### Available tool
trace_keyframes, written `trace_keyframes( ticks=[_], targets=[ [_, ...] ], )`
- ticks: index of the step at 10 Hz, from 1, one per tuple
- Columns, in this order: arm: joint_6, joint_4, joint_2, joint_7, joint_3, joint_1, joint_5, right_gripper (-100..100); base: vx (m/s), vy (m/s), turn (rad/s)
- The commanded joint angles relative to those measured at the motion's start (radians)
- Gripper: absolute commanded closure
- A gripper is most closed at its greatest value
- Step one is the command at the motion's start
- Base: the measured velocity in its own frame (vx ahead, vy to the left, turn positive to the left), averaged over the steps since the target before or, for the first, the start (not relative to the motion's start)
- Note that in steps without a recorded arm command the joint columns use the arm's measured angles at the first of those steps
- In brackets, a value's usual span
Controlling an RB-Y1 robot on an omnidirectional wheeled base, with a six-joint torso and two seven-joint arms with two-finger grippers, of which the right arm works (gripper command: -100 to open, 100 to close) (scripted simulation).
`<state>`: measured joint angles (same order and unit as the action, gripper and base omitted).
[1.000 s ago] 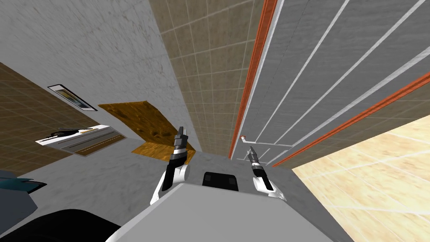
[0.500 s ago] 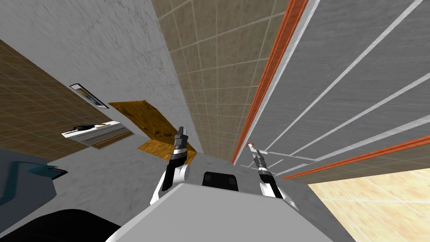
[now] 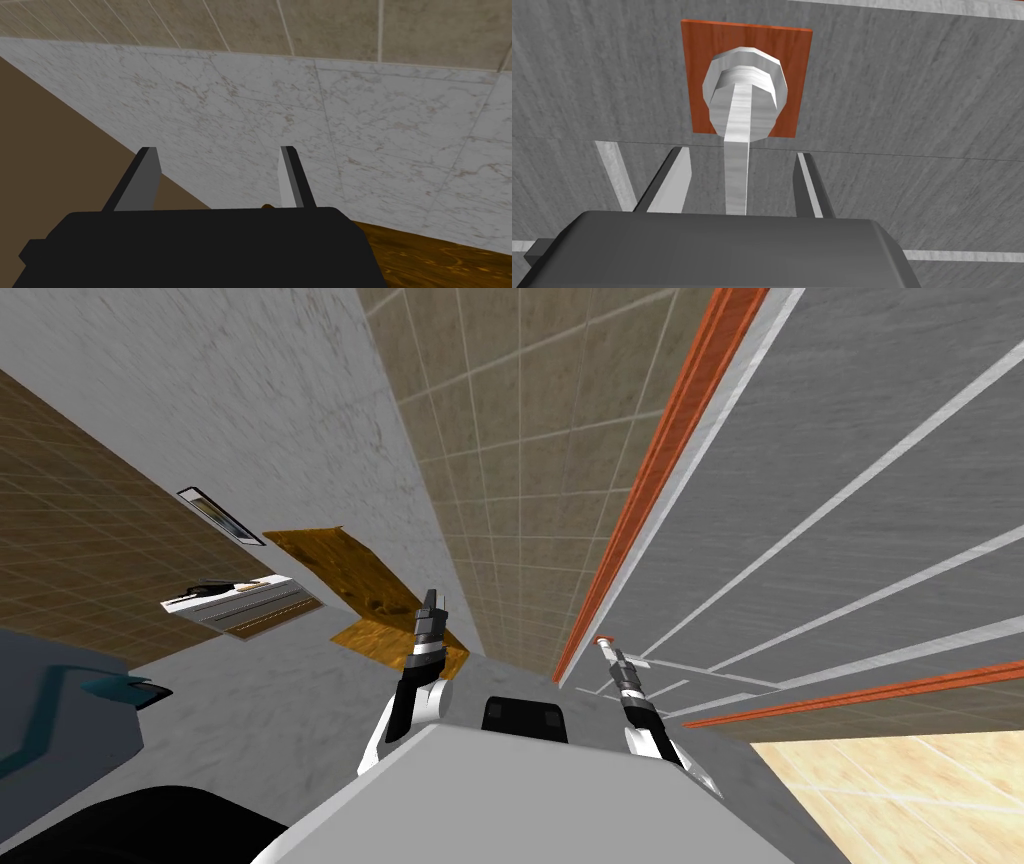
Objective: Pull the door open
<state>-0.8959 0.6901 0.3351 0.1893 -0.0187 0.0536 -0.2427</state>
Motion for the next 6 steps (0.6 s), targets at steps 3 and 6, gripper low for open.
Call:
trace_keyframes(
  ticks=[3,6],
  targets=[
    [0.000,0.000,0.000,-0.001,0.000,0.000,0.000,100,-0.020,0.001,0.000],
    [-0.017,-0.002,0.016,0.020,-0.017,0.013,0.007,100,-0.043,-0.012,0.053]
  ],
)
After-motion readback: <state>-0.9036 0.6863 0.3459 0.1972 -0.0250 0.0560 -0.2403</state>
